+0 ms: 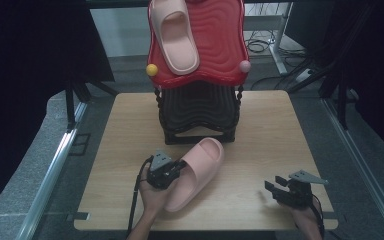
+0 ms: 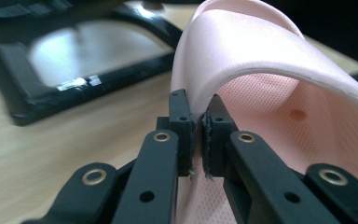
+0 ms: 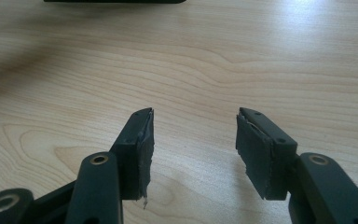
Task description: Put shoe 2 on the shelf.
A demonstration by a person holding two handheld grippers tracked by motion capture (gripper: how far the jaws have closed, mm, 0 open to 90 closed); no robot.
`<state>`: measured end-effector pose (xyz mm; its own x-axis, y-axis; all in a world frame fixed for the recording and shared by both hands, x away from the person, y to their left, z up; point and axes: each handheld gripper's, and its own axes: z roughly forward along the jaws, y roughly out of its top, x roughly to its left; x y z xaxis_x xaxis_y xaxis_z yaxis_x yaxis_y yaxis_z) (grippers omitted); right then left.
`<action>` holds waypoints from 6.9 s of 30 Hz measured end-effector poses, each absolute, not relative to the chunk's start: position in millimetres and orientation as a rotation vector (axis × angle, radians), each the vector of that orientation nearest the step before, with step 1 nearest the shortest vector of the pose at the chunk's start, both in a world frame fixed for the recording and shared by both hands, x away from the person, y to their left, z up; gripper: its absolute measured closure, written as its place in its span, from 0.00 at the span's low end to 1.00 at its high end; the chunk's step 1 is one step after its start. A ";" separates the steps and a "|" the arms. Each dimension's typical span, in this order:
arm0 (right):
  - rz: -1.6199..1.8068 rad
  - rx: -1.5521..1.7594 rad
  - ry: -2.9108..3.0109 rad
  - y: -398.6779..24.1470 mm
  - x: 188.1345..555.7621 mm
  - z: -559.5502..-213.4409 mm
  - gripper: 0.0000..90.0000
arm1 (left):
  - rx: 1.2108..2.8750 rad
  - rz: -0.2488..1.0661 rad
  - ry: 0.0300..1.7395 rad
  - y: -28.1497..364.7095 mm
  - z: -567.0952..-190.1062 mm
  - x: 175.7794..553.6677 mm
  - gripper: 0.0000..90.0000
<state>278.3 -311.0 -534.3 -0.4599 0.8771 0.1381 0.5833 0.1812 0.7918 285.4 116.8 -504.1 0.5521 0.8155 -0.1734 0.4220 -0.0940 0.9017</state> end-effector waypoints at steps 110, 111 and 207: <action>1.180 1.429 2.129 -312.9 280.6 -542.8 0.46 | 1.287 0.803 1.025 30.0 -198.6 464.3 0.94; 1.179 1.427 2.130 -312.8 280.5 -542.5 0.46 | 1.281 0.802 1.037 26.4 -197.8 467.9 0.94; 1.128 1.396 2.160 -299.2 277.5 -548.1 0.44 | 1.621 0.484 0.903 161.1 -439.6 305.0 0.57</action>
